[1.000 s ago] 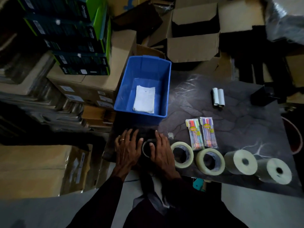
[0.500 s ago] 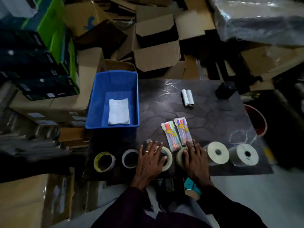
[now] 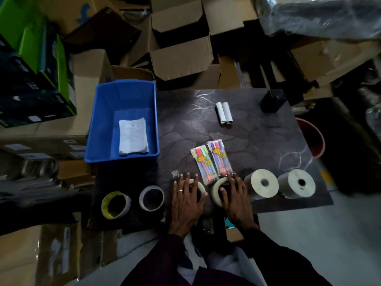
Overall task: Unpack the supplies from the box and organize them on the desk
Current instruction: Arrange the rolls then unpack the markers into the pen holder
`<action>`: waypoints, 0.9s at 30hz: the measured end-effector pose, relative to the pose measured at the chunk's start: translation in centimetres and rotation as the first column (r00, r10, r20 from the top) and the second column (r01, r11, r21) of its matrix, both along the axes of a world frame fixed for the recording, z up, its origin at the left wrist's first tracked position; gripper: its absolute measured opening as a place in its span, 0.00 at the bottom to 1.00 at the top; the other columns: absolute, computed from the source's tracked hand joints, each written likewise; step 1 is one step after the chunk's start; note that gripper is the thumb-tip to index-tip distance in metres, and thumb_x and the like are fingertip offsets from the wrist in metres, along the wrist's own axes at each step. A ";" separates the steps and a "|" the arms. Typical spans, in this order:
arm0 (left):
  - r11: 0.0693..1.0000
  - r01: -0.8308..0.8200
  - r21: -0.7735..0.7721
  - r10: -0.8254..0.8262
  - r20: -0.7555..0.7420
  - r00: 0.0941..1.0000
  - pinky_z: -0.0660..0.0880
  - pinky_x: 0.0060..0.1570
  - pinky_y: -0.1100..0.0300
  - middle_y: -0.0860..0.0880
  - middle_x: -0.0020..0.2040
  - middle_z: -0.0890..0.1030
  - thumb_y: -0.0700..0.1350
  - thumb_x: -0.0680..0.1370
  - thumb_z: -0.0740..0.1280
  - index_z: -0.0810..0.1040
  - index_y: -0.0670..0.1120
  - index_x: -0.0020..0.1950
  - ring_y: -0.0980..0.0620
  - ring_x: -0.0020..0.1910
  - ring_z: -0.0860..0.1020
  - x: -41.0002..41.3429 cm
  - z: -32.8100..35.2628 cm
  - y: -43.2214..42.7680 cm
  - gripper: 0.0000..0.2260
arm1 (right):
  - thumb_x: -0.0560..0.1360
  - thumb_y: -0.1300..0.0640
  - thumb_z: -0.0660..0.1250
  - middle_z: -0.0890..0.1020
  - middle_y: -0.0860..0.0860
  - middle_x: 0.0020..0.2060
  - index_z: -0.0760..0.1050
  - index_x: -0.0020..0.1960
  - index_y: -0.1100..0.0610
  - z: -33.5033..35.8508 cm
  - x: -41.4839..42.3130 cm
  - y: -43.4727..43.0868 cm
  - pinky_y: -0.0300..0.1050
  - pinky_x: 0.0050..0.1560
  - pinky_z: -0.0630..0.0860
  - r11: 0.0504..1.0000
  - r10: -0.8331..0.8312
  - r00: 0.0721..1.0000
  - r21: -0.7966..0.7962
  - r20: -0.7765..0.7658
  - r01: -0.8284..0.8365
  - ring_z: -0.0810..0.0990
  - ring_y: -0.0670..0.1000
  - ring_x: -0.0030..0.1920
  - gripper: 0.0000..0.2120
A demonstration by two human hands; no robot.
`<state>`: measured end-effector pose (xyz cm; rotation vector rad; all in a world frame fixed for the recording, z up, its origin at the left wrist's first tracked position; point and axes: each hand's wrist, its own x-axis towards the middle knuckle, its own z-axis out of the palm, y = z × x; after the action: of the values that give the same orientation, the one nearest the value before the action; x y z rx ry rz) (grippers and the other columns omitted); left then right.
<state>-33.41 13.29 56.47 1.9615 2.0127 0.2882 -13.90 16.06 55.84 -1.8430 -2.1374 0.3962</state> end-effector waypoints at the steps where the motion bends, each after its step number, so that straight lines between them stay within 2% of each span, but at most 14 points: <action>1: 1.000 -0.007 0.001 0.007 0.001 1.000 0.57 0.74 0.41 0.42 0.77 0.65 0.61 0.80 0.58 0.64 0.48 0.77 0.42 0.77 0.60 0.1 -0.1 0.0 0.29 | 0.82 0.46 0.54 0.69 0.58 0.74 0.65 0.76 0.59 0.1 -0.1 0.0 0.54 0.74 0.63 1.000 -0.011 1.000 -0.003 -0.014 0.011 0.66 0.58 0.74 0.27; 10: 0.998 -0.057 -0.006 0.057 -0.012 0.998 0.65 0.67 0.44 0.45 0.75 0.68 0.65 0.78 0.56 0.65 0.52 0.76 0.43 0.74 0.65 0.3 0.4 0.0 0.30 | 0.81 0.44 0.57 0.69 0.53 0.73 0.62 0.77 0.53 0.0 0.5 0.0 0.54 0.73 0.65 1.000 0.004 0.999 -0.017 -0.039 -0.005 0.66 0.55 0.73 0.27; 14: 0.998 -0.055 -0.017 0.055 0.008 0.998 0.67 0.63 0.44 0.46 0.75 0.69 0.69 0.74 0.59 0.67 0.53 0.75 0.44 0.74 0.66 0.2 0.5 -0.1 0.34 | 0.80 0.43 0.58 0.69 0.53 0.73 0.63 0.76 0.54 -0.2 1.0 0.2 0.54 0.73 0.64 0.999 0.041 0.999 -0.016 -0.032 -0.042 0.67 0.56 0.73 0.28; 18: 0.999 -0.035 0.000 0.035 0.004 0.999 0.69 0.59 0.45 0.45 0.73 0.71 0.68 0.74 0.61 0.69 0.52 0.74 0.43 0.71 0.69 0.0 0.3 -0.1 0.33 | 0.80 0.44 0.61 0.70 0.51 0.72 0.64 0.75 0.53 0.1 0.8 0.2 0.52 0.74 0.64 0.999 0.040 0.998 -0.012 -0.045 -0.041 0.67 0.54 0.73 0.27; 23: 0.999 -0.023 0.031 0.023 0.002 1.000 0.72 0.55 0.47 0.44 0.70 0.74 0.66 0.74 0.63 0.73 0.51 0.71 0.41 0.69 0.71 0.0 0.3 0.1 0.30 | 0.80 0.43 0.58 0.73 0.50 0.69 0.66 0.73 0.51 0.1 0.8 0.6 0.50 0.72 0.65 0.998 0.018 0.998 -0.051 -0.052 -0.021 0.70 0.53 0.71 0.24; 27: 0.999 -0.043 0.005 0.042 0.024 0.999 0.74 0.55 0.47 0.45 0.69 0.74 0.67 0.72 0.64 0.73 0.53 0.70 0.41 0.69 0.71 -0.1 0.3 0.1 0.31 | 0.79 0.39 0.57 0.72 0.49 0.70 0.66 0.73 0.49 0.4 0.6 0.4 0.50 0.72 0.65 0.998 -0.018 0.999 -0.062 -0.044 0.015 0.68 0.52 0.70 0.26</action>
<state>-33.49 13.41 56.77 1.9114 2.0429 0.3261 -13.34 16.48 56.29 -1.8656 -2.1018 0.5003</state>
